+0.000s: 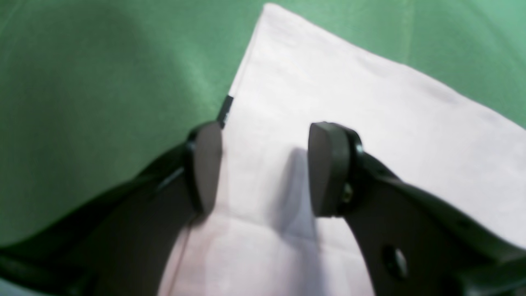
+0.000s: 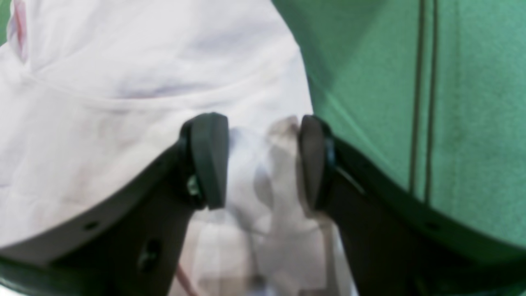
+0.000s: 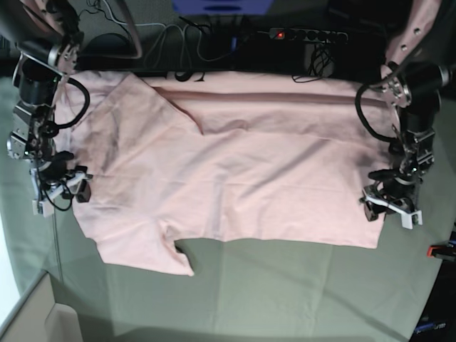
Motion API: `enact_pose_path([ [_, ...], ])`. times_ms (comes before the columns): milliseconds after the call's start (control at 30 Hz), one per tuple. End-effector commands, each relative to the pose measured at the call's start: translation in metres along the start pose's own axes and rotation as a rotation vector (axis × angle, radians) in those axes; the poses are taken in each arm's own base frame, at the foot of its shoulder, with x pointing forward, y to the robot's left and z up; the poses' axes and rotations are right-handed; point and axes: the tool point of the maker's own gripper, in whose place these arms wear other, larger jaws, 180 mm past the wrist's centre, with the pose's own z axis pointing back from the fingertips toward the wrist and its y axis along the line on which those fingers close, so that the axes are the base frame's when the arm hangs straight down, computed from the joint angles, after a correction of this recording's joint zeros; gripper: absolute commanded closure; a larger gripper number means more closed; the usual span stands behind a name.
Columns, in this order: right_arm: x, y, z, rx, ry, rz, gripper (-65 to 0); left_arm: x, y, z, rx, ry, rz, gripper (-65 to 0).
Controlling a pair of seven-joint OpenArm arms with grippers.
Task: Layout the t-shirt on the table in an organized manner, then fold the t-shirt properly
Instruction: 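Release the shirt and move both grippers down onto the shirt body, then grasp the shirt side edges with both grippers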
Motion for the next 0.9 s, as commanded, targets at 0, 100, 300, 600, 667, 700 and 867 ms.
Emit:
enact_pose_path([
  [0,0.004,-0.005,0.002,-0.011,0.005,0.013,-28.6,-0.002,0.007,0.001,0.015,0.038,-0.014,-32.5],
  [100,0.001,-0.001,0.001,-0.001,0.009,0.009,-24.0,-0.013,0.010,0.004,0.021,0.056,-0.013,-29.8],
  [300,0.002,0.003,-0.001,0.006,0.005,0.006,-2.2,-0.019,0.012,0.006,0.026,0.063,-0.005,-1.7],
  [600,0.002,0.003,-0.001,0.006,0.004,0.007,0.0,-0.004,0.028,0.010,0.062,0.000,0.101,-0.1],
  [667,0.005,0.001,0.000,0.002,-0.003,0.002,0.0,0.008,0.028,0.010,0.063,-0.029,0.092,-0.1],
  [700,0.005,0.001,0.000,0.002,-0.005,0.003,0.0,0.016,0.028,0.011,0.063,-0.045,0.081,-0.1],
  [867,0.021,0.010,0.000,0.064,-0.036,0.021,0.0,0.055,0.029,0.022,0.081,-0.068,0.029,-0.1],
])
